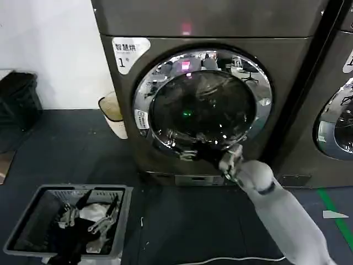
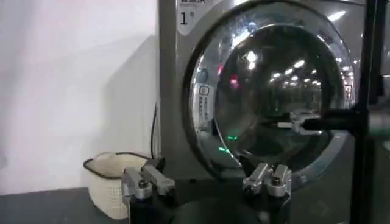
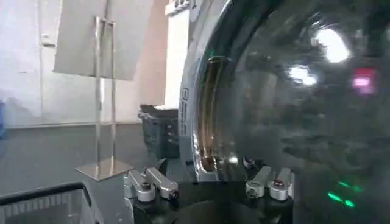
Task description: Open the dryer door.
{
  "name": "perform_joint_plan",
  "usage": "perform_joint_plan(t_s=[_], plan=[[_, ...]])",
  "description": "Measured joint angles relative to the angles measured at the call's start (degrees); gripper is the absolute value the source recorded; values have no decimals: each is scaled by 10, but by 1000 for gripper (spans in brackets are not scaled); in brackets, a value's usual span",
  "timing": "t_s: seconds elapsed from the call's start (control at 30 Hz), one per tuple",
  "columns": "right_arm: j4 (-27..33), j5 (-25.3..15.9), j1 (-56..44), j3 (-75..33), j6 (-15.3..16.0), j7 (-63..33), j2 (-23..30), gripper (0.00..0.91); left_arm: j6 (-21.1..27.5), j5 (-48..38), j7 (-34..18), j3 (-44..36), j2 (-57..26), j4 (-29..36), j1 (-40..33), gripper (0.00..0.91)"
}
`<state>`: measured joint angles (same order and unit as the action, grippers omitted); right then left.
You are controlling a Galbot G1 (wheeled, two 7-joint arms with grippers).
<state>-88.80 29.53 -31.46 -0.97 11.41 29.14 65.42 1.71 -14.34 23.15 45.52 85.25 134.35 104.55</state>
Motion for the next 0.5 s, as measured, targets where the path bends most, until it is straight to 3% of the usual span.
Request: perform_joint_plan(t_s=[0.5], plan=[[114,-12,87,58,-10,2,81,907,-17,0,10,6,12,-3,9,907]])
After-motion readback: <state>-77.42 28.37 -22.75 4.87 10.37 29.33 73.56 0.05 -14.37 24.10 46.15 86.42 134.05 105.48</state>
